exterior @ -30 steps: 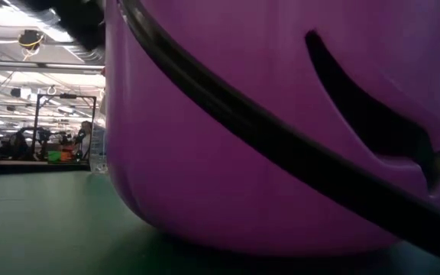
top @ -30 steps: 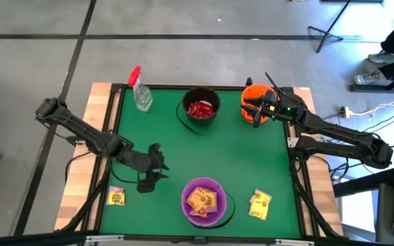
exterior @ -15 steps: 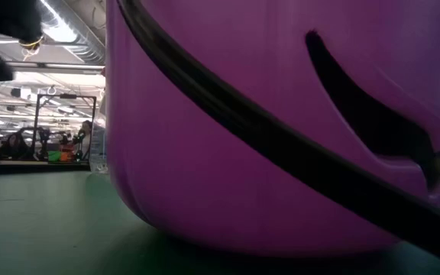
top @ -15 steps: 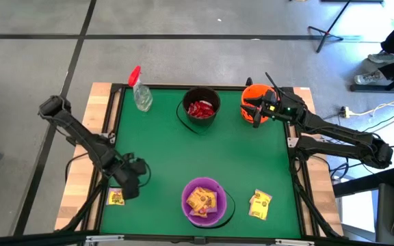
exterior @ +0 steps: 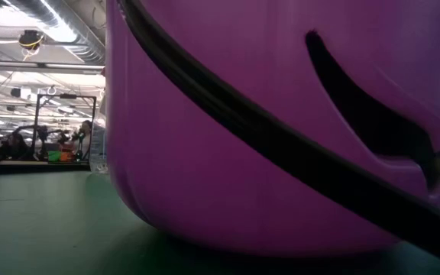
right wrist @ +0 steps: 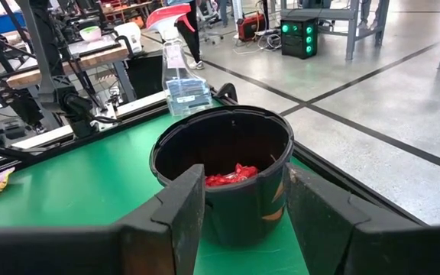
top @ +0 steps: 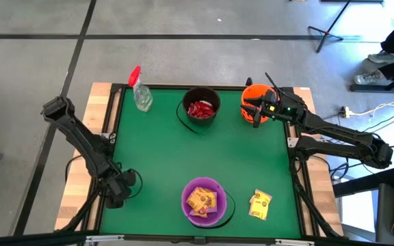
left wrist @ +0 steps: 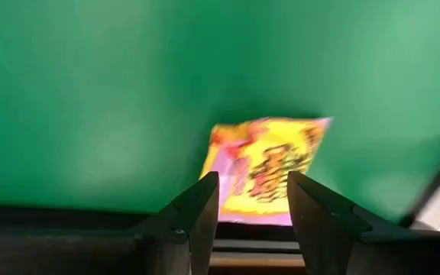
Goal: Organize candy in baskets
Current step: Put the left yellow candy pack into the purple bucket
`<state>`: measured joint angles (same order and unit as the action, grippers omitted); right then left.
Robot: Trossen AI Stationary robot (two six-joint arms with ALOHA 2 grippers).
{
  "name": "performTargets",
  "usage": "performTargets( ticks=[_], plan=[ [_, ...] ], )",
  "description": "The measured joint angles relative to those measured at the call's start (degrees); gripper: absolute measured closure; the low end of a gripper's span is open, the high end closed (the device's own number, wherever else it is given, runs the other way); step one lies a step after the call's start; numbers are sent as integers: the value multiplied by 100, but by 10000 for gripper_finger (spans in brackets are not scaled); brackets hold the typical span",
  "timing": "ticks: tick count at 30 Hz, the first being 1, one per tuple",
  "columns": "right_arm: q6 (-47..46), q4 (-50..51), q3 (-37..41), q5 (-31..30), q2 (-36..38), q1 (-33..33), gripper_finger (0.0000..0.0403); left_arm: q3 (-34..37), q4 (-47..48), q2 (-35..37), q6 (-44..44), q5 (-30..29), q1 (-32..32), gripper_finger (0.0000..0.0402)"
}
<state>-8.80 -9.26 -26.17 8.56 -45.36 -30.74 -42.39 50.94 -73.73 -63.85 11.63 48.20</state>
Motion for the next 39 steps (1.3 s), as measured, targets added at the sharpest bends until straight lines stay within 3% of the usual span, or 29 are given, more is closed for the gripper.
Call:
performTargets(
  ticks=[5,11,17,22,31,35,39],
  plan=[
    [4,4,0,0,0,0,226,273,-342,-314,-332,345,85,234],
    [6,13,0,-1,0,0,226,484,-905,-466,-345,300,125,203],
    [7,12,-1,0,0,0,226,615,-945,-469,-289,262,125,203],
    [7,19,0,0,0,1,226,678,-957,-466,-265,191,125,245],
    [7,24,0,0,0,0,226,673,-999,-442,-248,117,116,382],
    [7,22,0,0,0,0,226,641,-979,-447,-328,14,14,393],
    [7,20,0,0,0,0,226,423,-968,-462,-29,-619,-221,397]
  ],
)
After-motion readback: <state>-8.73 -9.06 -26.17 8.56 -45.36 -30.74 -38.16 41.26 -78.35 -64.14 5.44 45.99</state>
